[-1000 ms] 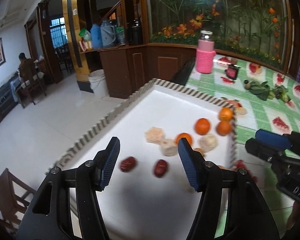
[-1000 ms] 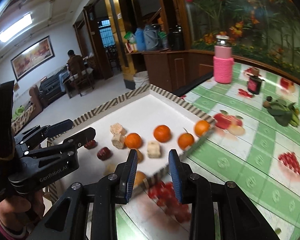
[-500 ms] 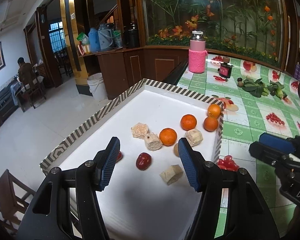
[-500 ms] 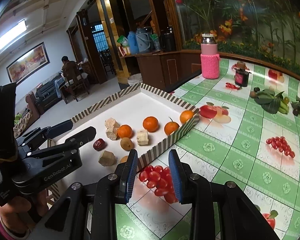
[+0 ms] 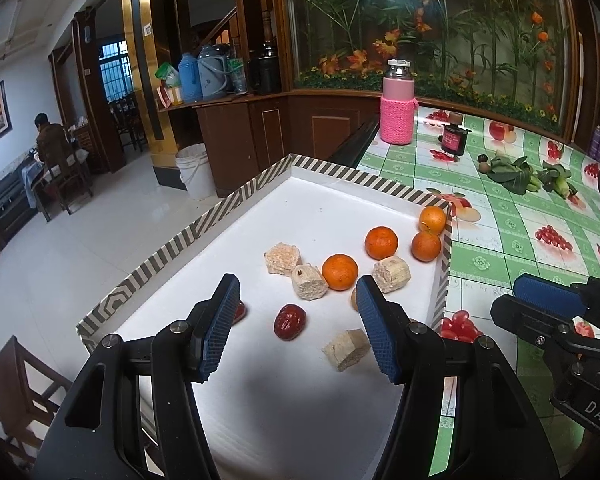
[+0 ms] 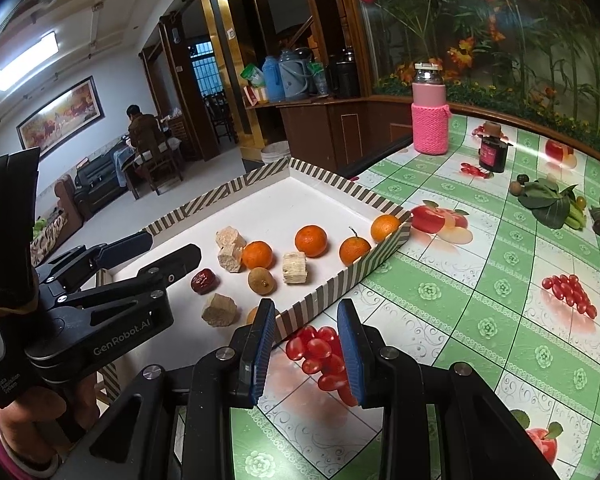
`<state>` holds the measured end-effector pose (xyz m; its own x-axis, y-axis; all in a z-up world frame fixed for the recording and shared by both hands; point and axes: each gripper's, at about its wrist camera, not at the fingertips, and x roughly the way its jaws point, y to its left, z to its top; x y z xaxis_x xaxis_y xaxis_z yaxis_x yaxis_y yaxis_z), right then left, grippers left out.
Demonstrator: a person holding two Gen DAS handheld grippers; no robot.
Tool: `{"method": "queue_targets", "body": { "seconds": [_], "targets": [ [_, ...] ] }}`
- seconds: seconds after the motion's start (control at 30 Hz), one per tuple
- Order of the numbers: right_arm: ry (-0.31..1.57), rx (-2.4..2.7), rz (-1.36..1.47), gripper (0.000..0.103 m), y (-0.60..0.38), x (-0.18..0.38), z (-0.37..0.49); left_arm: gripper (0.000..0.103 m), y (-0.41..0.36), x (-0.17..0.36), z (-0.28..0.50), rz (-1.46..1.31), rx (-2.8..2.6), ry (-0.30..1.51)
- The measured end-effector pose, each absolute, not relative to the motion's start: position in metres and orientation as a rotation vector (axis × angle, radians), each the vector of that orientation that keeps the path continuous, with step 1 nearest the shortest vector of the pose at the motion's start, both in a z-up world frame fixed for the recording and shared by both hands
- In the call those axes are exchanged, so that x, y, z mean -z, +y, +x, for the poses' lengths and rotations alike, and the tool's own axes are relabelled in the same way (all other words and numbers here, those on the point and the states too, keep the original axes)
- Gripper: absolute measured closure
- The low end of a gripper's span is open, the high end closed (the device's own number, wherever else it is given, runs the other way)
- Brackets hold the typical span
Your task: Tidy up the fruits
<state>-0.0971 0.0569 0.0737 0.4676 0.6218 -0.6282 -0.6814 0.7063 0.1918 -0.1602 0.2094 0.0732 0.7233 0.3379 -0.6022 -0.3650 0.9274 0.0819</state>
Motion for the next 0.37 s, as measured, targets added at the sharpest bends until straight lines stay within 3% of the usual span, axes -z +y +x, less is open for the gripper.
{"method": "queue_targets", "body": {
  "seconds": [0.37],
  "targets": [
    [0.726, -0.782, -0.058, 0.072, 0.04, -0.074, -0.095, 0.042, 0.196, -0.073, -0.156, -0.02, -0.364, 0.647]
  ]
}}
